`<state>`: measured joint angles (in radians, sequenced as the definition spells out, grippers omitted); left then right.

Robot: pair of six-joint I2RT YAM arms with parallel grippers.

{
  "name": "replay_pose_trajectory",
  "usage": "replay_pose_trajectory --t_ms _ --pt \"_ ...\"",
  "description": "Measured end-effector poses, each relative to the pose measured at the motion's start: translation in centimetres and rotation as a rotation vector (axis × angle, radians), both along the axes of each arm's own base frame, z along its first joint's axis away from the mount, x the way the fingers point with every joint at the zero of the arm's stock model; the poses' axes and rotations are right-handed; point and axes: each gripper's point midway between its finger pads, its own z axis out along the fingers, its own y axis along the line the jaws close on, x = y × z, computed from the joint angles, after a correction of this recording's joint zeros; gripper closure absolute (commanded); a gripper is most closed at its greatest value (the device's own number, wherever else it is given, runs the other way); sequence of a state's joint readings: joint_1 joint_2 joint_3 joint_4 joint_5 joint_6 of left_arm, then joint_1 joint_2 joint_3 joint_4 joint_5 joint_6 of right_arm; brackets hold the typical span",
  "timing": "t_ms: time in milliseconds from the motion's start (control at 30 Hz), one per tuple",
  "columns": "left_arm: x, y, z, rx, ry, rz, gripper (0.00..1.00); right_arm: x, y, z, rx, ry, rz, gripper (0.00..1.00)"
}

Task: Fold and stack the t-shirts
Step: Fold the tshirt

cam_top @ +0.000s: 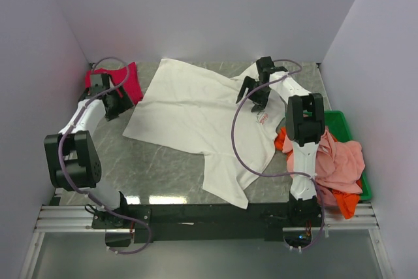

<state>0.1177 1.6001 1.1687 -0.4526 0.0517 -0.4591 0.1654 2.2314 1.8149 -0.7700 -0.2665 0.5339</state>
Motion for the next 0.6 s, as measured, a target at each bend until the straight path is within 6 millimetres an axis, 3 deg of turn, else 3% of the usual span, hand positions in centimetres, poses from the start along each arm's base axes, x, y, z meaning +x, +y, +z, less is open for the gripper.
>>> replay_pose_trajectory --t_ms 67,200,433,600 --pt "-1.8 1.7 -2.5 0.013 0.075 0.047 0.34 0.0 0.1 0.0 0.006 -0.001 0.002 0.15" --pt "-4.1 2.3 -5.3 0.033 0.184 0.062 0.38 0.1 0.2 0.1 0.010 -0.006 0.003 0.16" --pt "-4.7 2.6 -6.5 0.052 0.218 0.066 0.49 -0.4 0.1 1.3 0.016 -0.030 0.004 0.16" --pt "-6.1 2.5 -7.8 0.053 0.259 0.068 0.50 -0.8 0.1 1.8 0.017 -0.037 0.004 0.16"
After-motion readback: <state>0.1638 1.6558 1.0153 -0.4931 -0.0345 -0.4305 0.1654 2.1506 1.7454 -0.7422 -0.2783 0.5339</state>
